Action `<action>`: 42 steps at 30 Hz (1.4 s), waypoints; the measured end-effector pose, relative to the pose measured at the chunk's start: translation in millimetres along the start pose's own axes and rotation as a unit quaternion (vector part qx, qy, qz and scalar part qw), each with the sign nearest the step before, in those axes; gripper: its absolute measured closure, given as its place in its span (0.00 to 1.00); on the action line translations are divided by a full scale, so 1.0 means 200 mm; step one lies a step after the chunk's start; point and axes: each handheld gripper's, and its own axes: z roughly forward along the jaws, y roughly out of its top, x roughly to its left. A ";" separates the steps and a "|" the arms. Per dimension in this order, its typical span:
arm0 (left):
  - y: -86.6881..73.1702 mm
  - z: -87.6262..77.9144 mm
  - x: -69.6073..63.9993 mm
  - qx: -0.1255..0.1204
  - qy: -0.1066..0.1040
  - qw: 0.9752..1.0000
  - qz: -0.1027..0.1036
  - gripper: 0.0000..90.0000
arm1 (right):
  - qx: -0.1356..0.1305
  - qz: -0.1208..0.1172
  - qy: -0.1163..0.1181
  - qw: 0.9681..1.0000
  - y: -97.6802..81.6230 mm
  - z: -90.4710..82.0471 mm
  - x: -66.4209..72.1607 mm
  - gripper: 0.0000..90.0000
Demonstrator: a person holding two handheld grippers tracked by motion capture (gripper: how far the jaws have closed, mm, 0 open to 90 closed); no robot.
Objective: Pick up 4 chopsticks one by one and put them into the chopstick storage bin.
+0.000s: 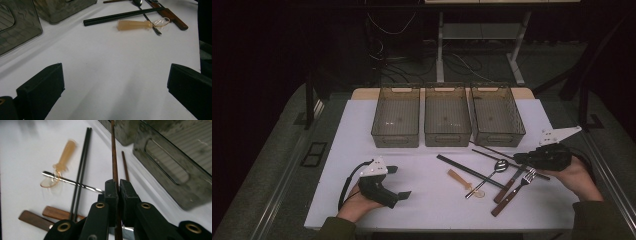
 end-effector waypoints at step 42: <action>0.00 0.01 0.00 -0.002 0.006 1.000 -0.015 0.01 | -0.049 0.026 0.001 0.998 0.34 0.33 0.19 0.95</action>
